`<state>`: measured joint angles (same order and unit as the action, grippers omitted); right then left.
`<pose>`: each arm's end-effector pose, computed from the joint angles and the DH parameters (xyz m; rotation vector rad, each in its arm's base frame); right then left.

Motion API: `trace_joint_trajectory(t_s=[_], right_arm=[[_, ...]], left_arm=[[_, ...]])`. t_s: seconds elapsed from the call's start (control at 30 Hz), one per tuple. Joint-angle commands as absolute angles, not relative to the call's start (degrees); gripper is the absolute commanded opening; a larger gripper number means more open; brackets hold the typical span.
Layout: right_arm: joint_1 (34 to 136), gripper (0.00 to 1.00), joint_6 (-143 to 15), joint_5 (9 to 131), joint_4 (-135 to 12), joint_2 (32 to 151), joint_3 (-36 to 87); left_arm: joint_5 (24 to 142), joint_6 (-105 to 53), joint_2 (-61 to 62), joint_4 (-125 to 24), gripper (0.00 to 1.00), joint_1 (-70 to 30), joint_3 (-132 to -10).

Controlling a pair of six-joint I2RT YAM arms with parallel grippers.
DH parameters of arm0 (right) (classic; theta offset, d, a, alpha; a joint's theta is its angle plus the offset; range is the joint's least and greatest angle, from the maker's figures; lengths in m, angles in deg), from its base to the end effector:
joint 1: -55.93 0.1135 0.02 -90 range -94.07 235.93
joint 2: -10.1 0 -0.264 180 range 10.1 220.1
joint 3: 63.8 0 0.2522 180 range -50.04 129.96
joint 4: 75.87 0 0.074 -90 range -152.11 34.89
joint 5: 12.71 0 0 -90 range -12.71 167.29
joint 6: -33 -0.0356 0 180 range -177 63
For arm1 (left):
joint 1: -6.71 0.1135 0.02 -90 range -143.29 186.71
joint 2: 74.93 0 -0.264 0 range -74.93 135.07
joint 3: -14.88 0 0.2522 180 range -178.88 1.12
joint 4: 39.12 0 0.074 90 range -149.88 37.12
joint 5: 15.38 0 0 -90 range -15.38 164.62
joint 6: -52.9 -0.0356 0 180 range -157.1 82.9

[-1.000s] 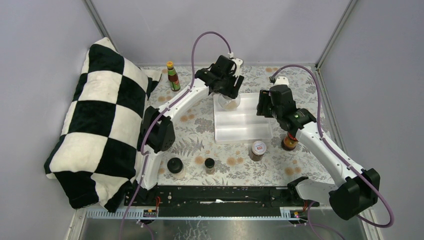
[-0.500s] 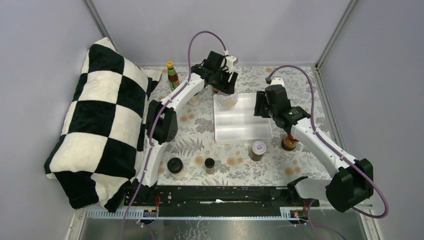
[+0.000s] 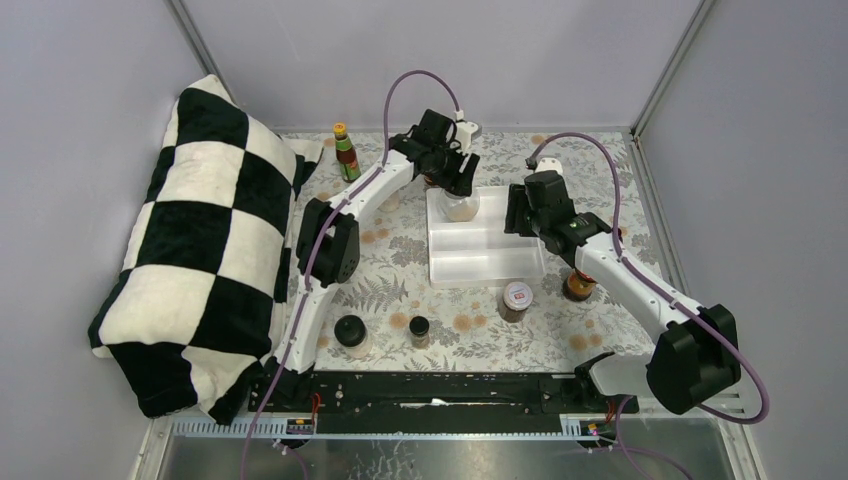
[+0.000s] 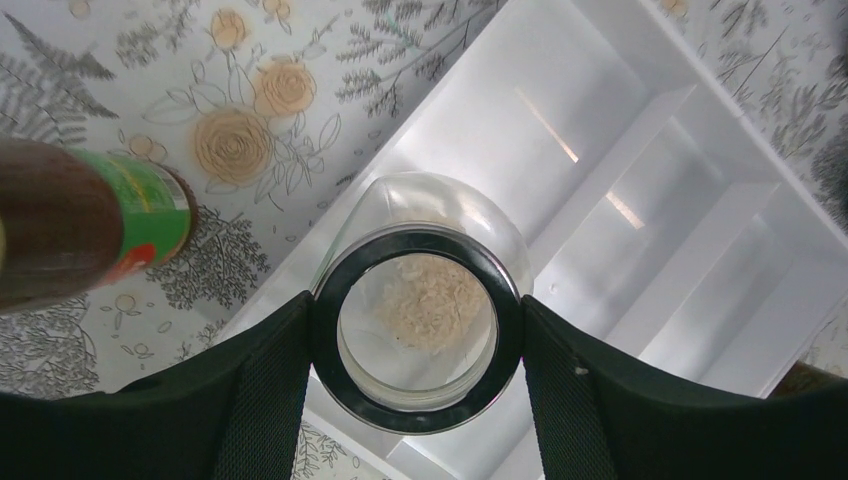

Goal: Organize the condiment bottles
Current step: Place the bottle in the storage box.

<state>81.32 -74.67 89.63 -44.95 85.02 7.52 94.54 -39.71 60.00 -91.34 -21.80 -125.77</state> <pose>0.2676 0.1186 0.2909 -0.0229 2.1641 0.1997 0.4611 -0.2643 0.2476 0.8074 2.2715 -0.6266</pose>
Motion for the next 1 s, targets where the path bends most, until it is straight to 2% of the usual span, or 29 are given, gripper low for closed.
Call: trace_joint_trajectory(t_s=[0.0, 0.6, 0.77, 0.8, 0.83, 0.97], right_arm=[[81.5, 0.59, -75.3, 88.4, -47.3, 85.4, 6.9], [81.5, 0.58, -75.5, 86.6, -48.3, 86.2, 6.8], [81.5, 0.58, -75.4, 86.3, -48.2, 86.4, 7.1], [81.5, 0.59, -75.3, 86.2, -48.1, 86.5, 7.2], [81.5, 0.59, -75.2, 86.2, -48.0, 86.5, 7.3], [81.5, 0.59, -75.0, 86.0, -48.1, 86.9, 7.4]], left_arm=[[94.4, -41.6, 57.8, -87.7, 0.57, -21.7, -122.6], [88.7, -42.1, 56.3, -91.4, 0.62, -22.1, -120.9], [89.1, -41.9, 56.7, -91.3, 0.80, -22.8, -121.3], [89.1, -41.9, 56.8, -91.2, 0.95, -22.9, -121.5], [89.1, -41.9, 56.8, -91.0, 0.98, -23.0, -121.5], [86.2, -41.3, 55.6, -88.1, 0.99, -23.0, -120.6]])
